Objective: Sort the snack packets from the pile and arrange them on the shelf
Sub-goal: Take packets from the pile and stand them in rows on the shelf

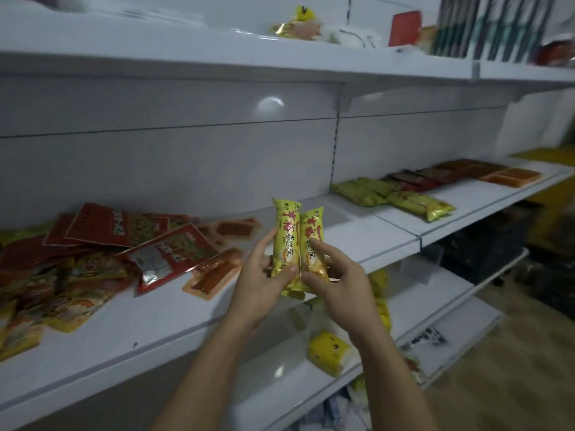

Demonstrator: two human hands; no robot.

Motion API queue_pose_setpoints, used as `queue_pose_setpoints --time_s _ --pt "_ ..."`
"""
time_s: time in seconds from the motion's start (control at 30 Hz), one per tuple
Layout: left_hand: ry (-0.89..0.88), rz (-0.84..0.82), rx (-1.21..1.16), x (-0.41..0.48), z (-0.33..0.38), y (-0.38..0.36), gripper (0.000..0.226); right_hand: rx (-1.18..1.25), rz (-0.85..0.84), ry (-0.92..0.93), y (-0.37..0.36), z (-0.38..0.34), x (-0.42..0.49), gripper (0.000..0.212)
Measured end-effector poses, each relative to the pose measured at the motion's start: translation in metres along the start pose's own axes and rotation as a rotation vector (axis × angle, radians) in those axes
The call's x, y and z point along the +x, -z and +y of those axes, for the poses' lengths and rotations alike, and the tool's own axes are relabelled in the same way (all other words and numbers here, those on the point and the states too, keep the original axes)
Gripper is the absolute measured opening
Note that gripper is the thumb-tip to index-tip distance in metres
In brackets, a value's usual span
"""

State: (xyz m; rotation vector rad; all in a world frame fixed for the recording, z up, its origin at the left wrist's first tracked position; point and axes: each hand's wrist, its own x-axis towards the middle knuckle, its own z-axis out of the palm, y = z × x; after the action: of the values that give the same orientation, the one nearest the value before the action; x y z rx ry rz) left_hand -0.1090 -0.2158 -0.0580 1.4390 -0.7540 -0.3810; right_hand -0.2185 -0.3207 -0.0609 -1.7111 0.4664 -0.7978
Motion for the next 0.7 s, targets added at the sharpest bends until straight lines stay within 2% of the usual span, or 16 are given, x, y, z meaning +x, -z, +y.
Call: queue_pose_setpoints --time_s 0.23,0.47,0.7 --pt "-0.060 -0.099 0.048 0.002 -0.007 -0.085 0.053 -0.113 0.168 0.008 0.090 0.010 -0.019 0.055" --pt "-0.044 -0.237 0.026 -0.002 -0.011 -0.152 0.047 -0.099 0.317 -0.028 0.152 0.023 -0.038 0.054" --pt "0.003 -0.302 -0.016 0.016 -0.018 -0.190 0.045 -0.091 0.349 -0.053 0.188 0.028 -0.036 0.051"
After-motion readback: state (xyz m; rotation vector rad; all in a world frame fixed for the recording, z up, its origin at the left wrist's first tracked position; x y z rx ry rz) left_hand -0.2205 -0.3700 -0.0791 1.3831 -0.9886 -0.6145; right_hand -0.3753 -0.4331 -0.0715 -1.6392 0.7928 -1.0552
